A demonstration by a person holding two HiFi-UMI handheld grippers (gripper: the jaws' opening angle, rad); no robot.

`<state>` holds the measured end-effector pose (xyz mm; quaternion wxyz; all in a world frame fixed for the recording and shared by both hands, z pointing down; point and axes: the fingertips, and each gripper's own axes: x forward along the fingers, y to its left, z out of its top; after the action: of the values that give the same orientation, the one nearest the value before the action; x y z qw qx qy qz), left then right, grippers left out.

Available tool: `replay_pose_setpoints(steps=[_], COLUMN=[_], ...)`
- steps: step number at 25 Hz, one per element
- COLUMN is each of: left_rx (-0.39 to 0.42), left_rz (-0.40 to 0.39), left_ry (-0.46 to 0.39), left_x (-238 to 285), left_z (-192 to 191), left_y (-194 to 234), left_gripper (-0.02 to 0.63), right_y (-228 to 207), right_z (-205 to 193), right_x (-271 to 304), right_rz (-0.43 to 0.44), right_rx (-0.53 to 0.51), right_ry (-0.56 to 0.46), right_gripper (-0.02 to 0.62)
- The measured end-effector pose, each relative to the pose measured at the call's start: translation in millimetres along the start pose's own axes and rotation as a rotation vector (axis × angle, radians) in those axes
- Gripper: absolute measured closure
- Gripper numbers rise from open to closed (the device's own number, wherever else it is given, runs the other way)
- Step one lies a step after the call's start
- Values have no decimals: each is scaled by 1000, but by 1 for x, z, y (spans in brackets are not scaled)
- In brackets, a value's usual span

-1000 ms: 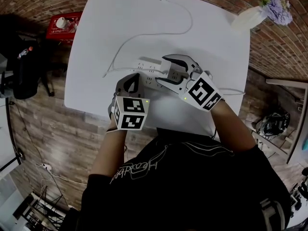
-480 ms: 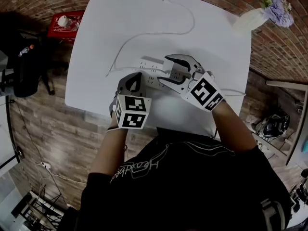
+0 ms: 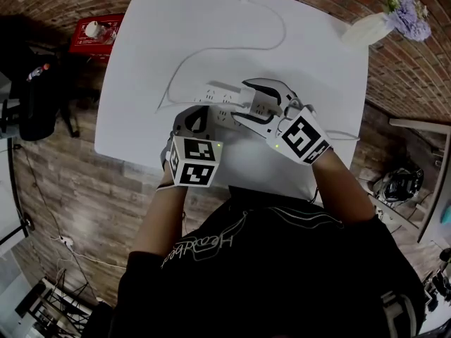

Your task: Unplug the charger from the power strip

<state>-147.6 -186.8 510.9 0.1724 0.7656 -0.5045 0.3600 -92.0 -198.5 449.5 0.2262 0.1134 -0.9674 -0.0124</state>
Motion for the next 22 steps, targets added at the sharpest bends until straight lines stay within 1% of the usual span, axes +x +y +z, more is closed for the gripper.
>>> replay_pose_setpoints(steps=[2, 3, 5, 7, 11, 13, 15, 18, 20, 22], left_rx=[3, 1, 0, 19, 85, 77, 23, -98, -172, -227], left_rz=[-1, 1, 6, 9, 15, -13, -37, -83, -139, -205], left_ry=[-4, -6, -1, 3, -18, -14, -42, -117, -168, -218], left_x=[1, 1, 0, 0, -2, -5, -16, -40, -59, -81], left_z=[0, 0, -2, -2, -2, -1, 6, 20, 30, 41], left_y=[1, 1, 0, -2, -5, -8, -10, -13, -21, -32], left_gripper=[606, 606, 606, 606, 604, 604, 604, 604, 604, 604], right_y=[-17, -28, -48, -57, -52, -46, -39, -26, -16, -3], right_z=[27, 38, 49, 52, 45, 42, 43, 48, 53, 60], right_x=[-13, -18, -27, -35, -40, -43, -48, -56, -64, -73], right_rz=[-7, -26, -70, -87, -43, -21, -9, 2, 4, 6], right_rx=[110, 144, 167, 210, 375, 463, 523, 564, 583, 589], right_ry=[-137, -171, -172, -178, -192, -215, -236, -265, -286, -306], right_gripper=[344, 345, 344, 344, 344, 344, 344, 344, 344, 344])
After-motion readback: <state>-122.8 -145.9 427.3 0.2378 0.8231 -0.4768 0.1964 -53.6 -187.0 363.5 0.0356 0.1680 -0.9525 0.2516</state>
